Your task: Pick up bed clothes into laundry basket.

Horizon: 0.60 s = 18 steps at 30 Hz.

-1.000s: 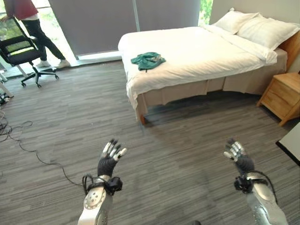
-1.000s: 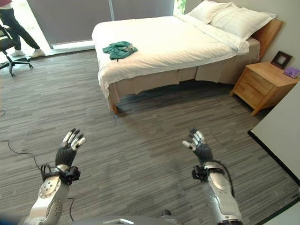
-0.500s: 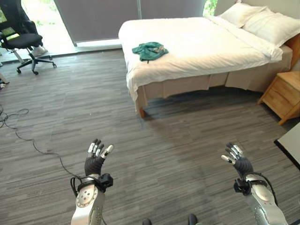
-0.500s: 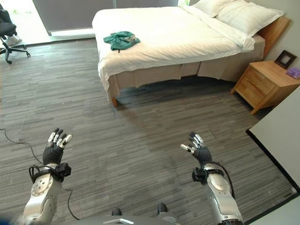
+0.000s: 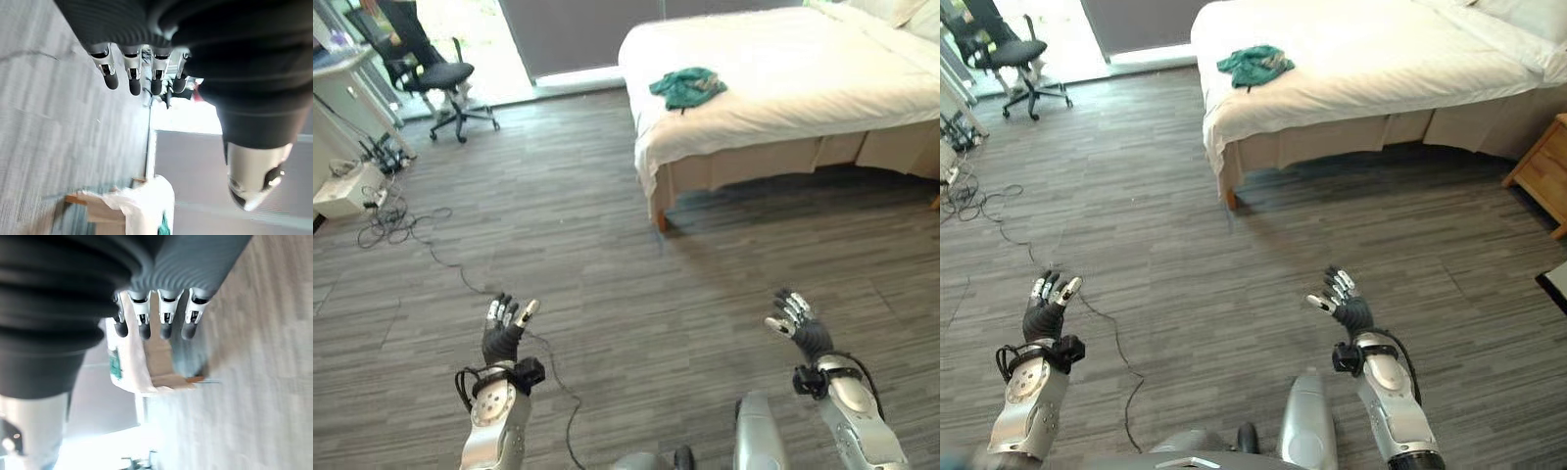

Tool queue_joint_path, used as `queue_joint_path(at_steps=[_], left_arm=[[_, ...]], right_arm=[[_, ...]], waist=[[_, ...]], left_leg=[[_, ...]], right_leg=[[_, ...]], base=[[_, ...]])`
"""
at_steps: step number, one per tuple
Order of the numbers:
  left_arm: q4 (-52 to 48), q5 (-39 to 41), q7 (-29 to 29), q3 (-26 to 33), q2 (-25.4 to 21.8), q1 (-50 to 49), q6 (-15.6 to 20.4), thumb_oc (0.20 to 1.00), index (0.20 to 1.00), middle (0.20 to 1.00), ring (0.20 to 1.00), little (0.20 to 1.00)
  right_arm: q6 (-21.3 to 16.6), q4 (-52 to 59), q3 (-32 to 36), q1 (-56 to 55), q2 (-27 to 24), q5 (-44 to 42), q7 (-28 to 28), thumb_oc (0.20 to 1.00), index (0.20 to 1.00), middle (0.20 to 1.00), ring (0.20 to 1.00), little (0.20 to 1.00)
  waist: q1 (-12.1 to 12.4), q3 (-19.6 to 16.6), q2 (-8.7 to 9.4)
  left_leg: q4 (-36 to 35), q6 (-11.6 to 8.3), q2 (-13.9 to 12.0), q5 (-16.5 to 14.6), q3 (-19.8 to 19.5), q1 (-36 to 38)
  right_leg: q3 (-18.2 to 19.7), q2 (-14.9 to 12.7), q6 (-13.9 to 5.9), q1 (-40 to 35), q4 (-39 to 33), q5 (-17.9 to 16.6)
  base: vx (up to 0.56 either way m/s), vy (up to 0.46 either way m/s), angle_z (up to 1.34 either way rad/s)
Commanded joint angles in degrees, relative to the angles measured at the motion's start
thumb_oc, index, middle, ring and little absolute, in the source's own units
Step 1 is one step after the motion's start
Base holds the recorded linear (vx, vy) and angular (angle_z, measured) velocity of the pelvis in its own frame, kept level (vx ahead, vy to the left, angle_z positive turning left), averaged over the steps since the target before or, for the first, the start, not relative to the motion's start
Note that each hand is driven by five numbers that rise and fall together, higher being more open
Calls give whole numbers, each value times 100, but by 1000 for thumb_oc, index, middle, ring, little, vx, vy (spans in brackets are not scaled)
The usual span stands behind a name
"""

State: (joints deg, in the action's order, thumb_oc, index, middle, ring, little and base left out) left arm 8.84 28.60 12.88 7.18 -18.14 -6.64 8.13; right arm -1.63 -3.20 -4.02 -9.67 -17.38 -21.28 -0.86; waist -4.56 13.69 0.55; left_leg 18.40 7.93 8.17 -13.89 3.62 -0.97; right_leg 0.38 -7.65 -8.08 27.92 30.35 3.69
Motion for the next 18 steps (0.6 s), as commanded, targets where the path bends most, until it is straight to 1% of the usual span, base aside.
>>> queue_joint_path(at_steps=[1, 2, 3, 4, 5, 6, 7, 8, 9, 10, 11, 12, 13, 14, 15, 16, 17, 18], left_arm=[[-652, -33, -190, -70, -172, 443, 251, 1000, 1000, 1000, 1000, 1000], [-637, -43, -219, -132, -168, 497, 245, 1000, 1000, 1000, 1000, 1000], [-671, -112, -236, -170, -169, 549, 253, 1000, 1000, 1000, 1000, 1000], [-756, -167, -272, -212, -168, 536, 254, 1000, 1000, 1000, 1000, 1000], [-846, -98, -353, -234, -110, 471, 253, 1000, 1000, 1000, 1000, 1000], [-857, -52, -403, -251, -42, 409, 272, 1000, 1000, 1000, 1000, 1000], [-851, -2, -431, -272, 33, 351, 290, 1000, 1000, 1000, 1000, 1000], [-836, 72, -401, -317, 99, 317, 290, 1000, 1000, 1000, 1000, 1000], [-848, 224, -385, -326, 159, 317, 333, 1000, 1000, 1000, 1000, 1000], [-846, 226, -385, -325, 158, 322, 334, 1000, 1000, 1000, 1000, 1000], [-824, 415, -443, -359, 211, 301, 392, 1000, 1000, 1000, 1000, 1000], [-767, 524, -429, -465, 179, 322, 343, 1000, 1000, 1000, 1000, 1000], [-764, 525, -429, -468, 176, 328, 345, 1000, 1000, 1000, 1000, 1000], [-585, 622, -254, -493, 201, 326, 323, 1000, 1000, 1000, 1000, 1000], [-520, 694, -198, -478, 209, 341, 293, 1000, 1000, 1000, 1000, 1000], [-523, 710, -213, -464, 186, 334, 296, 1000, 1000, 1000, 1000, 1000], [-518, 691, -263, -457, 157, 312, 273, 1000, 1000, 1000, 1000, 1000], [-458, 656, -280, -459, 125, 264, 269, 1000, 1000, 1000, 1000, 1000]], right_arm=[[-312, -75, 274, 409, -243, -94, -61, 1000, 1000, 1000, 1000, 1000], [-304, -71, 277, 380, -269, -85, -55, 1000, 1000, 1000, 1000, 1000], [-310, -44, 255, 398, -298, -74, -46, 1000, 1000, 1000, 1000, 1000], [-303, -14, 225, 432, -334, -48, -41, 1000, 1000, 1000, 1000, 1000], [-288, 32, 226, 399, -379, -49, -71, 1000, 1000, 1000, 1000, 1000], [-287, -23, 215, 363, -418, -65, -100, 1000, 1000, 1000, 1000, 1000], [-294, -54, 189, 389, -470, -48, -133, 1000, 1000, 1000, 1000, 1000], [-291, -89, 198, 439, -546, -24, -104, 1000, 1000, 1000, 1000, 1000], [-303, -82, 212, 516, -596, -71, -65, 1000, 1000, 1000, 1000, 1000], [-304, -85, 213, 521, -596, -74, -65, 1000, 1000, 1000, 1000, 1000], [-386, -20, 232, 569, -589, -363, -23, 1000, 1000, 1000, 1000, 1000], [-409, -36, 222, 599, -645, -526, -15, 1000, 1000, 1000, 1000, 1000], [-410, -37, 226, 601, -642, -526, -16, 1000, 1000, 1000, 1000, 1000], [-352, 88, 250, 565, -704, -396, 207, 1000, 1000, 1000, 1000, 1000], [-353, 129, 223, 578, -718, -409, 218, 1000, 1000, 1000, 1000, 1000], [-369, 156, 222, 571, -705, -434, 209, 1000, 1000, 1000, 1000, 1000], [-385, 167, 251, 539, -676, -437, 190, 1000, 1000, 1000, 1000, 1000], [-402, 191, 274, 470, -647, -432, 170, 1000, 1000, 1000, 1000, 1000]], waist=[[-306, -171, 58], [-355, -215, 30], [-346, -269, 34], [-373, -313, 6], [-398, -381, -6], [-423, -469, -2], [-403, -585, -101], [-407, -617, -175], [-408, -600, -194], [-438, -625, -161], [-426, -565, -106], [-253, -439, 1], [-255, -443, 22], [-12, -249, 189], [83, -202, 220], [179, -185, 240], [196, -200, 245], [238, -202, 213]], left_leg=[[-2165, -438, -361, 385, -1157, 1727], [-2216, -507, -386, 315, -1210, 1893], [-2196, -585, -372, 222, -1209, 2029], [-2095, -677, -401, 181, -1219, 2131], [-1852, -760, -420, 132, -1237, 2179], [-1513, -858, -419, 268, -1242, 2123], [-992, -1071, -484, 665, -1177, 2050], [-239, -1407, -467, 1233, -1075, 1860], [467, -1752, -524, 1697, -842, 1549], [482, -1746, -481, 1728, -872, 1492], [1389, -2081, -592, 2205, -500, 993], [2408, -2046, -799, 2261, -124, 464], [2401, -2036, -775, 2284, -121, 448], [2743, -1699, -981, 2003, 64, -578], [2227, -1497, -1185, 1768, 159, -914], [1808, -1373, -1329, 1629, 266, -1002], [1299, -1288, -1399, 1612, 312, -1041], [596, -1249, -1517, 1590, 364, -1073]], right_leg=[[-673, 571, -58, -662, -2182, -917], [-1046, 642, -87, -741, -2624, -970], [-1560, 577, -94, -750, -2893, -1010], [-2013, 500, -27, -875, -2937, -1010], [-2113, 532, 147, -1109, -2897, -878], [-2088, 561, 317, -1328, -2924, -781], [-2074, 666, 468, -1497, -2765, -650], [-2132, 670, 563, -1607, -2630, -617], [-2173, 653, 614, -1779, -2631, -525], [-2190, 601, 609, -1746, -2641, -552], [-2141, 577, 689, -2047, -2746, -441], [-1970, 641, 882, -2573, -2879, -212], [-1970, 616, 879, -2562, -2885, -228], [-1709, 633, 913, -3044, -3096, -120], [-1669, 646, 878, -3244, -3155, -58], [-1600, 648, 829, -3423, -3218, -1], [-1550, 631, 781, -3445, -3230, 40], [-1469, 639, 725, -3553, -3205, 152]], base=[[522, -28, 11], [703, -56, -4], [550, -74, 29], [558, -83, 53], [524, -84, 47], [559, -87, 15], [566, -74, 24], [564, -74, 35], [324, -40, 38], [322, -101, 29], [542, -228, 24], [548, -228, 22], [652, -283, 2], [478, -156, -16], [658, -154, -20], [498, -5, -22], [505, 60, -54], [520, 110, -92]])
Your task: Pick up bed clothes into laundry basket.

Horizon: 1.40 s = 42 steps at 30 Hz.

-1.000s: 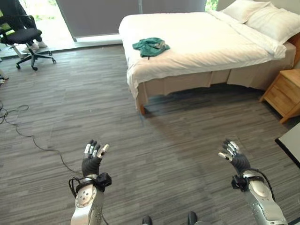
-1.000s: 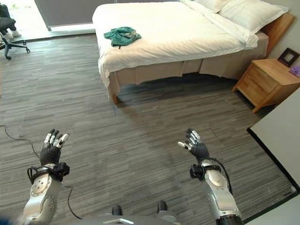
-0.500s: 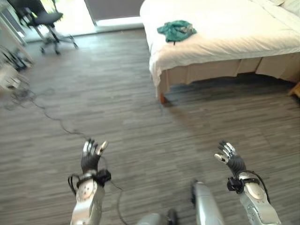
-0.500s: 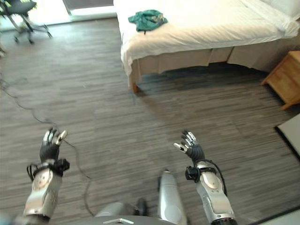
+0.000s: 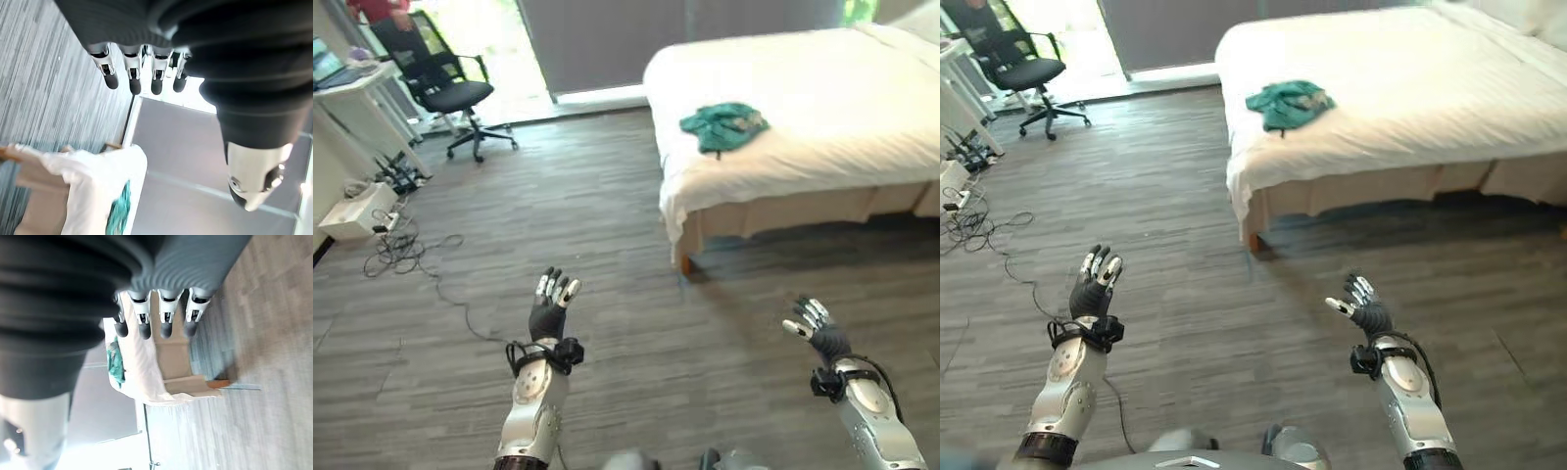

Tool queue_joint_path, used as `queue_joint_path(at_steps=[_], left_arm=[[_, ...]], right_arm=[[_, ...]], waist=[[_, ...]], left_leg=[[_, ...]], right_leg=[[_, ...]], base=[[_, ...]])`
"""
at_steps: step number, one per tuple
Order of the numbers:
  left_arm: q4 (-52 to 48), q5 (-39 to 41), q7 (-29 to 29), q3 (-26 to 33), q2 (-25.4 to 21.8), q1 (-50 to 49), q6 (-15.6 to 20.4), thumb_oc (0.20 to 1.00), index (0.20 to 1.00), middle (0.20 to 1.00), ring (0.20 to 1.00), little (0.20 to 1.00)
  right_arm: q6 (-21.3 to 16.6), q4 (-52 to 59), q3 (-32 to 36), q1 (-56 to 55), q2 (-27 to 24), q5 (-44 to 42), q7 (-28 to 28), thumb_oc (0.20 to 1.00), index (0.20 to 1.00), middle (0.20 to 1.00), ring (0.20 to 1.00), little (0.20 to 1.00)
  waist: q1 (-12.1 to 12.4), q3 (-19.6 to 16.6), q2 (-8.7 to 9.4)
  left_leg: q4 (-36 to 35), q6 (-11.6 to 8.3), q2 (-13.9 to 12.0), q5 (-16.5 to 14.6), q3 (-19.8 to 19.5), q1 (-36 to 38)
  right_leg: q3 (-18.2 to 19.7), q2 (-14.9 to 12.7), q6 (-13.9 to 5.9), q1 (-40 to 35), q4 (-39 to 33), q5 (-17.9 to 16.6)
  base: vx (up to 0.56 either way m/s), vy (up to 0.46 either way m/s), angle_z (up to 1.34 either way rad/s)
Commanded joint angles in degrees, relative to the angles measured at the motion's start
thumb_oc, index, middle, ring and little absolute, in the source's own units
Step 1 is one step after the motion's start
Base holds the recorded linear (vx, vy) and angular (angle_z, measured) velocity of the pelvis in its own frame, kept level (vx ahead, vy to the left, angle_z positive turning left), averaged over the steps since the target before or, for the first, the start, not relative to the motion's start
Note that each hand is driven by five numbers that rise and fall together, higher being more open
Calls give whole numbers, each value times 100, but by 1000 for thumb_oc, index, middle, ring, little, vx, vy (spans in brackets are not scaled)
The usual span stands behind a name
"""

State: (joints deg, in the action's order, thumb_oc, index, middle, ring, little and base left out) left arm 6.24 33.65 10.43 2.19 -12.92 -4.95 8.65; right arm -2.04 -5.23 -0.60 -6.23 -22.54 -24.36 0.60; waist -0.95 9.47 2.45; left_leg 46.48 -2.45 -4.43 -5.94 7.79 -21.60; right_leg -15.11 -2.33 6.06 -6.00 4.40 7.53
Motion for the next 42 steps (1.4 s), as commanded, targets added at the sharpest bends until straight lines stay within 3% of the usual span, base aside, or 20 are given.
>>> queue_joint_path(at_steps=[1, 3, 4, 8, 10, 13, 15, 18, 20, 22, 26, 29, 31, 32, 34, 35, 37, 38, 39, 42], left_arm=[[-151, 83, -22, 38, -418, 42, 198, 1000, 1000, 1000, 1000, 1000], [-138, -59, 96, 131, -451, -15, 250, 1000, 1000, 1000, 1000, 1000], [-224, -58, 83, 185, -443, -14, 287, 1000, 1000, 1000, 1000, 1000], [-318, -57, 50, 315, -475, -78, 304, 1000, 1000, 1000, 1000, 1000], [-298, -108, 67, 301, -531, -80, 272, 1000, 1000, 1000, 1000, 1000], [-312, -430, 121, 337, -772, -37, 196, 1000, 1000, 1000, 1000, 1000], [-362, -542, 75, 383, -963, -72, 144, 1000, 1000, 1000, 1000, 1000], [-469, -569, 37, 535, -1009, -184, 136, 1000, 1000, 1000, 1000, 1000], [-505, -516, -34, 568, -1002, -259, 157, 1000, 1000, 1000, 1000, 1000], [-428, -549, -73, 545, -1002, -231, 152, 1000, 1000, 1000, 1000, 1000], [-316, -632, -84, 414, -1016, -107, 192, 1000, 1000, 1000, 1000, 1000], [-303, -502, -242, 301, -969, -75, 204, 1000, 1000, 1000, 1000, 1000], [-361, -130, -445, -97, -877, -111, 148, 1000, 1000, 1000, 1000, 1000], [-358, -128, -447, -88, -862, -100, 148, 1000, 1000, 1000, 1000, 1000], [-534, 189, -558, -427, -927, -277, 62, 1000, 1000, 1000, 1000, 1000], [-534, 189, -558, -419, -921, -277, 61, 1000, 1000, 1000, 1000, 1000], [-675, 439, -694, -491, -1133, -519, 56, 1000, 1000, 1000, 1000, 1000], [-677, 441, -695, -464, -1105, -518, 54, 1000, 1000, 1000, 1000, 1000], [-676, 521, -707, -428, -1244, -651, 73, 1000, 1000, 1000, 1000, 1000], [-675, 488, -719, -365, -1461, -698, 137, 1000, 1000, 1000, 1000, 1000]], right_arm=[[-351, 434, -82, 62, -98, -69, -12, 1000, 1000, 1000, 1000, 1000], [-340, 369, -225, 73, -59, 86, -40, 1000, 1000, 1000, 1000, 1000], [-319, 316, -241, 128, -62, 139, -66, 1000, 1000, 1000, 1000, 1000], [-257, 329, -260, 251, 22, 225, -156, 1000, 1000, 1000, 1000, 1000], [-216, 325, -324, 286, 90, 388, -128, 1000, 1000, 1000, 1000, 1000], [-292, 412, -415, 406, 317, 154, -168, 1000, 1000, 1000, 1000, 1000], [-267, 335, -511, 395, 459, 86, -144, 1000, 1000, 1000, 1000, 1000], [-206, 283, -508, 356, 523, -20, -121, 1000, 1000, 1000, 1000, 1000], [-198, 252, -446, 339, 452, 102, -126, 1000, 1000, 1000, 1000, 1000], [-220, 252, -373, 360, 336, 253, -80, 1000, 1000, 1000, 1000, 1000], [-259, 336, -265, 396, 118, 650, 5, 1000, 1000, 1000, 1000, 1000], [-173, -42, -108, 867, -470, 1040, 157, 1000, 1000, 1000, 1000, 1000], [-72, -677, -201, 1954, -1389, 1129, 414, 1000, 1000, 1000, 1000, 1000], [-93, -722, -228, 2002, -1408, 1117, 417, 1000, 1000, 1000, 1000, 1000], [100, -1971, -929, 3701, -2262, 1395, 554, 1000, 1000, 1000, 1000, 1000], [95, -1983, -945, 3720, -2263, 1392, 555, 1000, 1000, 1000, 1000, 1000], [241, -3622, -2167, 5903, -2948, 1859, 574, 1000, 1000, 1000, 1000, 1000], [217, -3689, -2250, 6002, -2933, 1844, 576, 1000, 1000, 1000, 1000, 1000], [248, -4978, -2904, 7121, -2852, 2106, 627, 1000, 1000, 1000, 1000, 1000], [274, -6315, -3806, 8413, -2567, 2816, 602, 1000, 1000, 1000, 1000, 1000]], waist=[[-70, 198, -24], [53, 98, -166], [72, 45, -167], [153, -117, -135], [198, -145, -103], [110, 32, -131], [-56, 159, -306], [-106, 139, -314], [-183, 127, -285], [-278, 103, -231], [-263, 33, -84], [-151, -48, -22], [-14, -108, -38], [-41, -100, -55], [155, -85, -103], [144, -81, -108], [384, 0, -129], [352, 5, -146], [512, 7, -180], [759, 59, -292]], left_leg=[[-3046, -182, -277, 912, -87, 1018], [-4380, -306, -112, 1444, -649, 1051], [-4474, -433, -161, 1618, -640, 1094], [-4300, -298, -98, 1372, -554, 1189], [-4454, -91, -11, 1262, -392, 1410], [-4646, 205, 135, 1084, -116, 1831], [-4847, 272, 80, 933, 10, 2181], [-5038, 152, 0, 802, 153, 2459], [-5110, 37, -14, 669, 140, 2625], [-5132, -30, -47, 571, 8, 2747], [-5135, -118, -133, 446, -243, 2898], [-5105, -215, -250, 487, -394, 2851], [-5042, -287, -338, 548, -585, 2768], [-5037, -290, -343, 548, -604, 2757], [-5086, -342, -403, 672, -776, 2617], [-5086, -343, -404, 672, -779, 2617], [-5086, -357, -392, 753, -893, 2480], [-5084, -357, -390, 754, -894, 2470], [-5087, -356, -352, 810, -974, 2395], [-5096, -360, -293, 890, -1117, 2213]], right_leg=[[168, 123, -750, -284, -585, -117], [568, 195, -822, -635, -585, 134], [729, 68, -884, -796, -558, 201], [937, -253, -1098, -889, -257, 238], [1032, -549, -1273, -468, 659, -37], [1072, -894, -1451, 350, 2132, -1067], [795, -1096, -1403, 924, 2685, -1109], [270, -1427, -1404, 1044, 1785, -892], [192, -1178, -1453, 1120, 565, -817], [617, -908, -1544, 1138, -165, -924], [1127, -771, -1594, 1176, -334, -968], [948, -707, -1508, 1039, -514, -1029], [750, -598, -1429, 805, -702, -990], [731, -596, -1426, 798, -715, -994], [592, -517, -1357, 715, -829, -962], [589, -516, -1357, 713, -828, -962], [512, -490, -1315, 725, -863, -932], [512, -492, -1315, 735, -861, -933], [442, -503, -1298, 755, -873, -925], [325, -525, -1299, 853, -850, -915]], base=[[570, 139, -84], [822, 256, -105], [853, 294, -150], [396, 191, -96], [361, 293, -57], [248, 308, -38], [302, 289, 5], [273, -3, 5], [302, -112, -5], [264, -107, -10], [233, -167, 51], [193, -283, 58], [171, -205, 44], [163, -214, 50], [74, -123, 38], [44, -71, 27], [42, -49, 36], [77, -27, 27], [81, -25, 25], [43, -18, 10]])
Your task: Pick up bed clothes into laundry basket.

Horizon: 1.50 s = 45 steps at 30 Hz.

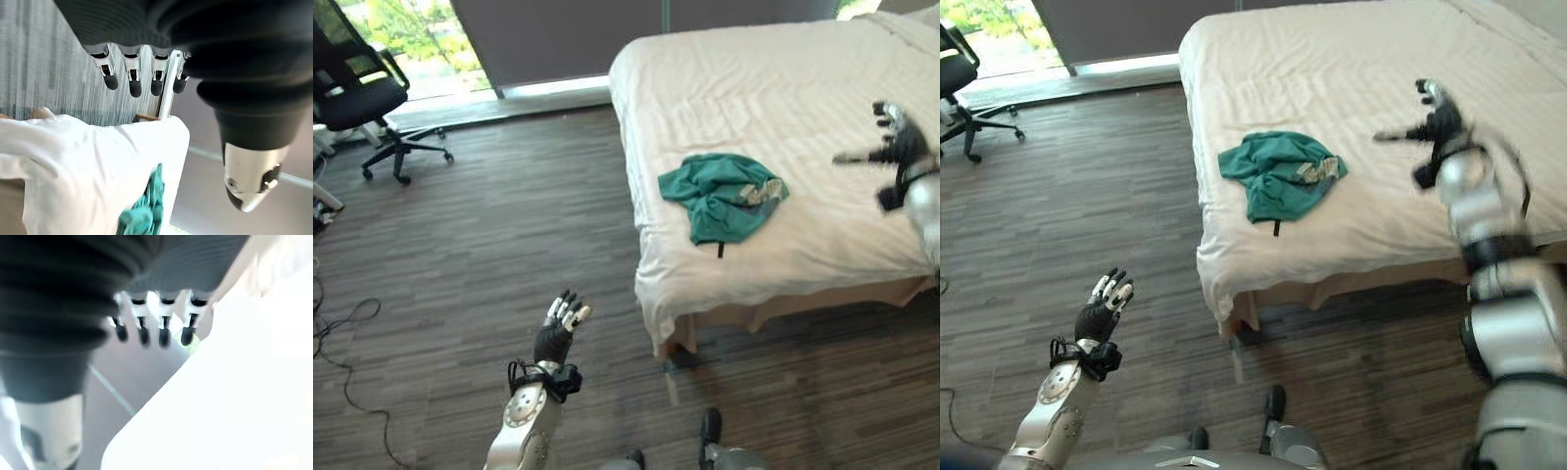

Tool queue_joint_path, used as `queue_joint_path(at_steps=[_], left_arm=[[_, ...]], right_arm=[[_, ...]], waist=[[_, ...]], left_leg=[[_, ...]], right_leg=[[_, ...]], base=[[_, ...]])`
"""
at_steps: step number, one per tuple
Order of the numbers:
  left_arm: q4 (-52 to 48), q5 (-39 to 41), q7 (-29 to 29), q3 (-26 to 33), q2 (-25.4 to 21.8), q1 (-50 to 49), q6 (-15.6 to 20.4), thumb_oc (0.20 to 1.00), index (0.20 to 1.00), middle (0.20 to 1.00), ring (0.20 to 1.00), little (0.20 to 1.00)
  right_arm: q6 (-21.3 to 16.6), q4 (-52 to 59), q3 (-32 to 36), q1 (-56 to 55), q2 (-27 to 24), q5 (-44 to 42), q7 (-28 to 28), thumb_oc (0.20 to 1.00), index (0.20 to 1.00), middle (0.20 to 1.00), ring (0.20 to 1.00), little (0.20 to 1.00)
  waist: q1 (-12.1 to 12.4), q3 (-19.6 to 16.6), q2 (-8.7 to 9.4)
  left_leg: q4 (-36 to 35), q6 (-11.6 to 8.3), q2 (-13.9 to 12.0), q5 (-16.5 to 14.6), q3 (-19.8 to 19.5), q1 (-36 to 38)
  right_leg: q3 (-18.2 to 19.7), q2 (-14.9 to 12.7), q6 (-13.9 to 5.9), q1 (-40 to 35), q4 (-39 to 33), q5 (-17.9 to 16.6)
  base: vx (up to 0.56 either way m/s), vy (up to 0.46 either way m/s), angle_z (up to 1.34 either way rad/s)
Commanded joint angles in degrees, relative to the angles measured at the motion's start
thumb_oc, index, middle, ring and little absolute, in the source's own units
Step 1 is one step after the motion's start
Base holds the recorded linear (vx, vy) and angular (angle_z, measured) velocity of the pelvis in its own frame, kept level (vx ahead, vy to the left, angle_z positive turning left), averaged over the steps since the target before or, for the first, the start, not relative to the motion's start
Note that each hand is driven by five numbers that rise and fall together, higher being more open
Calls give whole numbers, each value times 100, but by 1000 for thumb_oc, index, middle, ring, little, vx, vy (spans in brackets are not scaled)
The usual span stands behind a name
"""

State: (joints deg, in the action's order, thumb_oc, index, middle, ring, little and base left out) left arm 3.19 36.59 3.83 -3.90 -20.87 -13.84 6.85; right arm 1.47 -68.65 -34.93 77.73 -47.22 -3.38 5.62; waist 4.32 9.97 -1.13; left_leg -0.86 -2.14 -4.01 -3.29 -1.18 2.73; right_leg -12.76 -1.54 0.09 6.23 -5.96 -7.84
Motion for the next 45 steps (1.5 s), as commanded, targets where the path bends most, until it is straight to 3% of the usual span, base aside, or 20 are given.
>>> queue_joint_path(at_steps=[1, 8, 14, 19, 20, 21, 28, 29, 32, 35, 36, 37, 38, 39, 40, 42, 45], left_arm=[[-364, 193, -58, 251, -701, 191, 344, 1000, 1000, 1000, 1000, 1000], [-312, 164, -3, 211, -787, 285, 514, 1000, 1000, 1000, 1000, 1000], [-480, 250, 99, 136, -754, 308, 696, 1000, 1000, 1000, 1000, 1000], [-595, 314, 282, 57, -617, 428, 820, 1000, 1000, 1000, 1000, 1000], [-592, 313, 283, 52, -611, 435, 820, 1000, 1000, 1000, 1000, 1000], [-645, 326, 301, -90, -521, 499, 810, 1000, 1000, 1000, 1000, 1000], [-738, 201, 316, -516, -198, 792, 760, 1000, 1000, 1000, 1000, 1000], [-728, 189, 307, -534, -182, 801, 747, 1000, 1000, 1000, 1000, 1000], [-718, 150, 319, -497, -190, 865, 752, 1000, 1000, 1000, 1000, 1000], [-651, 119, 340, -503, -213, 970, 785, 1000, 1000, 1000, 1000, 1000], [-626, 75, 363, -515, -282, 1083, 831, 1000, 1000, 1000, 1000, 1000], [-622, 75, 363, -516, -280, 1089, 832, 1000, 1000, 1000, 1000, 1000], [-588, 81, 374, -487, -351, 1187, 874, 1000, 1000, 1000, 1000, 1000], [-586, 82, 374, -488, -352, 1190, 874, 1000, 1000, 1000, 1000, 1000], [-602, 79, 396, -419, -369, 1181, 902, 1000, 1000, 1000, 1000, 1000], [-520, 88, 381, -333, -411, 1172, 873, 1000, 1000, 1000, 1000, 1000], [-511, 115, 383, -126, -455, 1080, 818, 1000, 1000, 1000, 1000, 1000]], right_arm=[[-70, -200, -491, 250, -58, 823, 170, 1000, 1000, 1000, 1000, 1000], [-13, -639, -1019, 1212, -81, 1352, 364, 1000, 1000, 1000, 1000, 1000], [89, -740, -1551, 2099, -182, 1457, 522, 1000, 1000, 1000, 1000, 1000], [141, -720, -2155, 2550, -512, 1713, 541, 1000, 1000, 1000, 1000, 1000], [140, -722, -2167, 2562, -514, 1712, 538, 1000, 1000, 1000, 1000, 1000], [162, -727, -2217, 2556, -607, 1710, 554, 1000, 1000, 1000, 1000, 1000], [192, -988, -2106, 1805, -494, 2119, 294, 1000, 1000, 1000, 1000, 1000], [205, -1054, -2167, 1679, -428, 2351, 187, 200, 200, 200, 200, 200], [242, -1091, -2411, 1626, -393, 2939, 103, 200, 200, 200, 200, 200], [236, -954, -2472, 1730, -444, 3000, 204, 200, 200, 200, 200, 200], [208, -739, -2521, 1934, -520, 2907, 288, 200, 200, 200, 200, 200], [209, -737, -2524, 1939, -524, 2906, 286, 200, 200, 200, 200, 200], [152, -444, -2535, 2124, -688, 2638, 392, 200, 200, 200, 200, 200], [154, -440, -2533, 2124, -692, 2638, 391, 200, 200, 200, 200, 200], [106, 76, -2362, 2054, -969, 2237, 518, 200, 200, 200, 200, 200], [81, 303, -2206, 1876, -1085, 1969, 555, 200, 200, 200, 200, 200], [3, 781, -1609, 1307, -1341, 1392, 604, 200, 200, 200, 200, 200]], waist=[[296, 31, 16], [642, 223, -341], [1024, 559, -638], [1106, 811, -796], [1112, 796, -793], [1114, 875, -862], [1140, 1126, -1078], [1163, 1137, -1107], [1138, 1126, -1142], [1077, 1119, -1137], [1002, 1102, -1093], [999, 1117, -1103], [877, 1010, -963], [873, 1027, -971], [689, 960, -828], [566, 868, -680], [328, 701, -468]], left_leg=[[-369, -392, -323, 659, -274, -300], [-414, -447, -218, 940, -611, -952], [-414, -533, -159, 1184, -784, -1817], [-414, -626, -158, 1324, -856, -2546], [-414, -626, -155, 1326, -852, -2568], [-414, -648, -173, 1210, -888, -2731], [-414, -600, -71, 1182, -870, -2961], [-414, -590, -52, 1175, -869, -2925], [-414, -588, -10, 1131, -854, -2744], [-414, -586, 14, 1091, -827, -2564], [-414, -570, 43, 1152, -798, -2451], [-414, -569, 40, 1154, -801, -2439], [-414, -551, 57, 1059, -767, -2219], [-414, -551, 54, 1057, -771, -2200], [-414, -528, 64, 965, -730, -1976], [-414, -478, 65, 860, -710, -1739], [-414, -397, 64, 684, -652, -1338]], right_leg=[[58, -614, -701, -309, 208, 633], [-149, -676, -652, 325, 439, 705], [-106, -663, -612, 1457, 944, 763], [0, -778, -601, 2557, 1519, 871], [7, -783, -601, 2592, 1542, 880], [117, -848, -614, 2943, 1821, 1136], [287, -1125, -616, 3640, 2535, 1385], [300, -1137, -616, 3612, 2557, 1393], [292, -1170, -635, 3421, 2506, 1383], [279, -1175, -658, 3208, 2411, 1333], [236, -1191, -646, 3018, 2285, 1083], [230, -1187, -647, 2994, 2263, 1070], [216, -1182, -686, 2640, 2067, 993], [208, -1180, -687, 2611, 2052, 988], [198, -1167, -718, 2288, 1879, 920], [202, -1135, -740, 1949, 1737, 884], [216, -1059, -789, 1363, 1428, 786]], base=[[9, -14, 11], [-27, -25, 34], [-108, -36, 11], [-87, -1, 1], [27, -8, 4], [47, 7, 0], [16, 12, 2], [29, 38, -1], [33, 47, -1], [3, 72, 4], [-60, 97, 3], [-13, 117, 5], [54, 47, 3], [100, 89, 19], [82, 50, 15], [121, 34, 7], [129, 8, -17]])
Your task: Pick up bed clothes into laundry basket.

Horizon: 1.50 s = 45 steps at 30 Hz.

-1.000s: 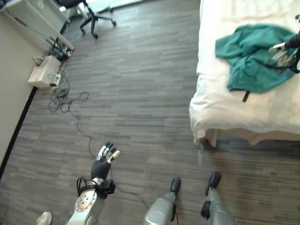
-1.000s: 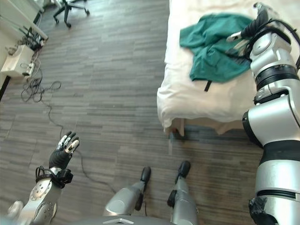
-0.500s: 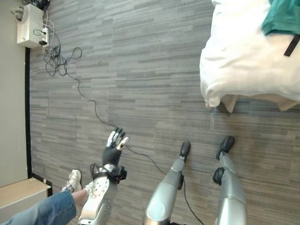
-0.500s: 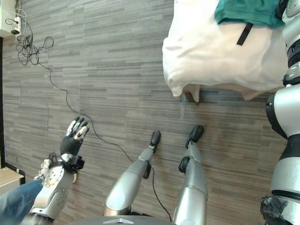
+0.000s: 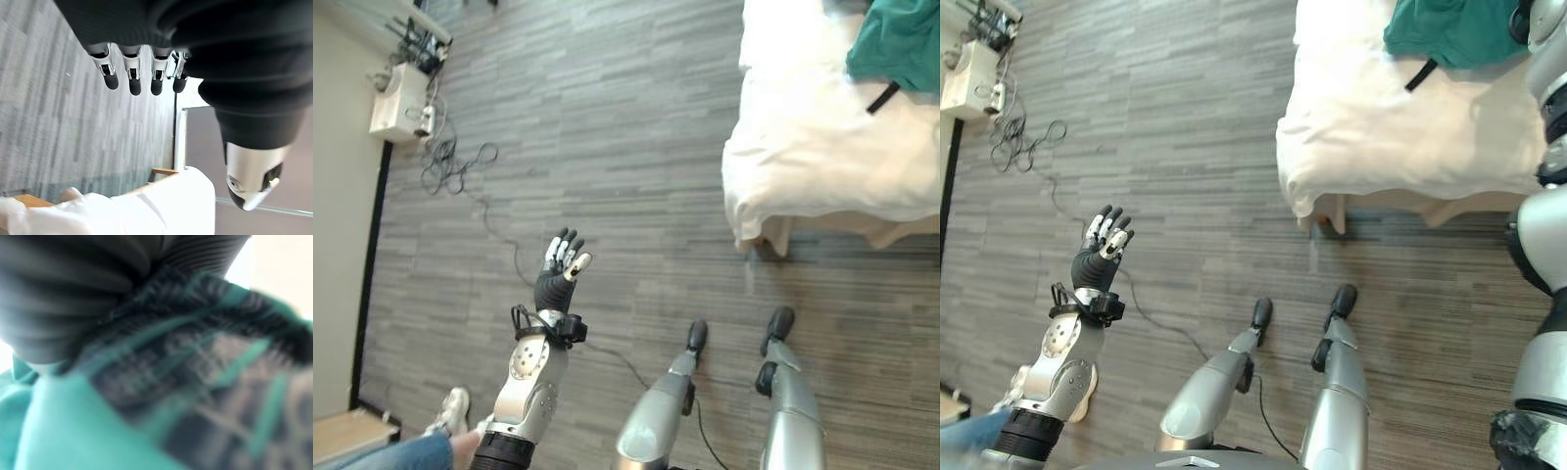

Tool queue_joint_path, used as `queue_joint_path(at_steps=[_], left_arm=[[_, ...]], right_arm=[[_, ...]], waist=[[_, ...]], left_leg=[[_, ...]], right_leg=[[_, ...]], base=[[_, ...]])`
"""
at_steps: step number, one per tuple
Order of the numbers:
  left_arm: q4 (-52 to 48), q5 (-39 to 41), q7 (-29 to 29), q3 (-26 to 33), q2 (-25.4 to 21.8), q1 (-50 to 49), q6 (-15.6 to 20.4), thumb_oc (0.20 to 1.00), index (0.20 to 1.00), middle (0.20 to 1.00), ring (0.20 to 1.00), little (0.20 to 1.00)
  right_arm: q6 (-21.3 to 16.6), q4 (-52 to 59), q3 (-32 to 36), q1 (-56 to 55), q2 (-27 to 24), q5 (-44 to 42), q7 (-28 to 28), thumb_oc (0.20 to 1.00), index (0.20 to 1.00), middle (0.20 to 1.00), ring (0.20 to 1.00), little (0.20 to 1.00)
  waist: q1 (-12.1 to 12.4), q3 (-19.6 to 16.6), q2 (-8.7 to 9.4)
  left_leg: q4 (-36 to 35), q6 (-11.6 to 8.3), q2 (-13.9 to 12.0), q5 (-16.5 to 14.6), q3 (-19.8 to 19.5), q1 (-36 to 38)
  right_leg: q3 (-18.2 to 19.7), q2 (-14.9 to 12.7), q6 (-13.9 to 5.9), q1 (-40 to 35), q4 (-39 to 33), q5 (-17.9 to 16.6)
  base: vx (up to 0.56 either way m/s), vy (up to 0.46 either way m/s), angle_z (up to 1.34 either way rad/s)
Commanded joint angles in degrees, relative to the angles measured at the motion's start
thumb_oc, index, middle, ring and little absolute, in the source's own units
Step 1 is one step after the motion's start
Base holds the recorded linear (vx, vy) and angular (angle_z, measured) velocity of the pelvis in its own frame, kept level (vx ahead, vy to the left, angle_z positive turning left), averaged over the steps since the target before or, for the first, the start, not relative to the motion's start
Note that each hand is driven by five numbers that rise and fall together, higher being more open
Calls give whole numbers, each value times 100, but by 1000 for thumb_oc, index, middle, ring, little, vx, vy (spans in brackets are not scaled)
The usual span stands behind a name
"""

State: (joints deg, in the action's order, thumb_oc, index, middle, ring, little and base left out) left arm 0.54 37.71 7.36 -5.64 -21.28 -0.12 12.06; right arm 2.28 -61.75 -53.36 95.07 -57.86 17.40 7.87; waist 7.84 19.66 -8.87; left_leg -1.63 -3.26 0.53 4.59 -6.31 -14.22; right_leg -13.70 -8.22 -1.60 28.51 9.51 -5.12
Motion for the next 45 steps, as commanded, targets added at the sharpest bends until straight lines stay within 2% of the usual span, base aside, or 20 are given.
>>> queue_joint_path(at_steps=[1, 3, 5, 6, 9, 10, 11, 13, 14, 15, 17, 20, 25, 32, 39, 40, 41, 42, 43, 45], left_arm=[[-250, 1, 25, 113, -444, -333, 271, 1000, 1000, 1000, 1000, 1000], [-140, 14, 24, 296, -460, -407, 205, 1000, 1000, 1000, 1000, 1000], [-174, 13, 55, 458, -422, -460, 143, 1000, 1000, 1000, 1000, 1000], [-158, 7, 28, 469, -460, -545, 84, 1000, 1000, 1000, 1000, 1000], [-177, 29, 56, 609, -321, -646, -55, 1000, 1000, 1000, 1000, 1000], [-183, -25, 48, 600, -338, -727, -137, 1000, 1000, 1000, 1000, 1000], [-199, -133, 25, 698, -130, -873, -365, 1000, 1000, 1000, 1000, 1000], [-143, -267, 97, 893, 238, -1046, -490, 1000, 1000, 1000, 1000, 1000], [-97, -252, 104, 960, 337, -1132, -508, 1000, 1000, 1000, 1000, 1000], [-102, -251, 102, 958, 314, -1153, -509, 1000, 1000, 1000, 1000, 1000], [58, -199, 152, 1027, 591, -1309, -571, 1000, 1000, 1000, 1000, 1000], [163, -371, 271, 1130, 646, -1366, -516, 1000, 1000, 1000, 1000, 1000], [236, -559, 329, 1321, 584, -1390, -379, 1000, 1000, 1000, 1000, 1000], [407, -571, 373, 1273, 604, -1339, -316, 1000, 1000, 1000, 1000, 1000], [348, -724, 374, 1158, 479, -1158, -325, 1000, 1000, 1000, 1000, 1000], [322, -876, 379, 1091, 319, -930, -316, 1000, 1000, 1000, 1000, 1000], [328, -876, 379, 1093, 316, -919, -313, 1000, 1000, 1000, 1000, 1000], [318, -949, 399, 1093, 253, -829, -280, 1000, 1000, 1000, 1000, 1000], [330, -1027, 415, 1100, 177, -731, -251, 1000, 1000, 1000, 1000, 1000], [290, -1130, 467, 1195, 68, -591, -225, 1000, 1000, 1000, 1000, 1000]], right_arm=[[-103, 238, 504, -677, -358, -949, 394, 200, 200, 200, 200, 200], [-208, 733, 1272, -1380, -494, -1681, 387, 200, 200, 200, 200, 200], [-419, 1549, 2449, -2501, -495, -2722, 451, 200, 200, 200, 200, 200], [-514, 1984, 3101, -3234, -424, -3004, 492, 200, 200, 200, 200, 200], [-803, 3223, 4722, -5229, -111, -3885, 391, 200, 200, 200, 200, 200], [-781, 3722, 5219, -6039, 135, -3879, 274, 200, 200, 200, 200, 200], [-983, 5057, 6558, -8080, 1190, -4345, 48, 200, 200, 200, 200, 200], [-1249, 5654, 7208, -9289, 3079, -5388, -130, 200, 200, 200, 200, 200], [-1292, 5688, 7279, -9531, 3559, -5648, -204, 200, 200, 200, 200, 200], [-1283, 5725, 7282, -9574, 3592, -5649, -206, 200, 200, 200, 200, 200], [-1442, 5583, 7185, -10024, 4813, -6520, -261, 200, 200, 200, 200, 200], [-1307, 5580, 6683, -10227, 5073, -6471, -326, 200, 200, 200, 200, 200], [-1036, 5674, 6150, -10326, 4777, -5938, -505, 200, 200, 200, 200, 200], [-1120, 5670, 6384, -10159, 4608, -5824, -361, 200, 200, 200, 200, 200], [-1205, 5644, 6740, -10287, 4583, -5654, -190, 200, 200, 200, 200, 200], [-1263, 5623, 6864, -10355, 4616, -5587, -118, 200, 200, 200, 200, 200], [-1262, 5624, 6866, -10348, 4620, -5586, -117, 200, 200, 200, 200, 200], [-1284, 5619, 6878, -10367, 4653, -5575, -94, 200, 200, 200, 200, 200], [-1340, 5632, 6855, -10381, 4683, -5605, -67, 200, 200, 200, 200, 200], [-1380, 5584, 6718, -10369, 4661, -5590, -41, 200, 200, 200, 200, 200]], waist=[[-94, -326, 368], [-288, -503, 502], [-506, -671, 613], [-582, -783, 724], [-913, -999, 831], [-924, -1101, 891], [-1171, -1317, 985], [-1368, -1440, 1017], [-1400, -1471, 1026], [-1390, -1479, 1048], [-1493, -1560, 997], [-1524, -1541, 981], [-1440, -1382, 1032], [-1411, -1297, 1092], [-1631, -1209, 1136], [-1787, -1057, 1075], [-1775, -1064, 1089], [-1854, -982, 1045], [-1871, -900, 1008], [-1753, -893, 868]], left_leg=[[-337, -264, -416, -152, -94, 472], [-337, -217, -444, -217, 1, 686], [-337, -174, -484, -320, 154, 918], [-337, -149, -496, -380, 216, 1046], [-337, -100, -513, -506, 418, 1325], [-337, -85, -512, -543, 472, 1413], [-337, -34, -516, -683, 619, 1672], [-337, 44, -498, -830, 794, 1919], [-337, 65, -485, -857, 824, 1972], [-337, 67, -484, -863, 830, 1987], [-337, 111, -448, -934, 901, 2126], [-337, 152, -395, -988, 999, 2270], [-337, 193, -346, -993, 1218, 2386], [-337, 237, -301, -1033, 1229, 2491], [-337, 287, -196, -1071, 1424, 2482], [-337, 329, -223, -1135, 1629, 2515], [-337, 327, -210, -1111, 1642, 2492], [-337, 333, -262, -1154, 1765, 2533], [-337, 322, -305, -1152, 2010, 2571], [-337, 312, -365, -1295, 2479, 2729]], right_leg=[[308, -377, -641, -1030, -213, 491], [366, -322, -674, -1285, -451, 373], [418, -282, -719, -1524, -667, 271], [451, -246, -733, -1640, -763, 212], [578, -196, -791, -1826, -872, 135], [596, -180, -804, -1902, -890, 123], [680, -160, -852, -2078, -883, 127], [772, -149, -897, -2182, -825, 161], [803, -145, -912, -2214, -814, 163], [808, -146, -914, -2226, -814, 168], [854, -169, -944, -2296, -803, 181], [895, -202, -973, -2325, -765, 138], [909, -216, -1035, -2248, -617, 14], [907, -319, -1048, -2323, -585, -15], [1190, -402, -1185, -2195, -730, -364], [1200, -404, -1275, -1925, -400, -419], [1220, -412, -1272, -1893, -399, -441], [1117, -406, -1277, -1768, -151, -411], [631, -545, -1186, -1590, 94, -385], [-1013, -816, -966, -1692, 492, 76]], base=[[127, 29, -19], [111, 48, -21], [106, 54, -21], [104, 57, -29], [77, 86, -59], [80, 152, -69], [82, 152, -65], [15, 137, -2], [-9, 55, -28], [9, 37, -92], [5, 76, -95], [-34, 87, 5], [-90, 62, -11], [-20, 24, -5], [-2, 51, -17], [-46, 100, -22], [-46, 101, -45], [-27, 84, -76], [-18, 179, -113], [67, 231, -130]])
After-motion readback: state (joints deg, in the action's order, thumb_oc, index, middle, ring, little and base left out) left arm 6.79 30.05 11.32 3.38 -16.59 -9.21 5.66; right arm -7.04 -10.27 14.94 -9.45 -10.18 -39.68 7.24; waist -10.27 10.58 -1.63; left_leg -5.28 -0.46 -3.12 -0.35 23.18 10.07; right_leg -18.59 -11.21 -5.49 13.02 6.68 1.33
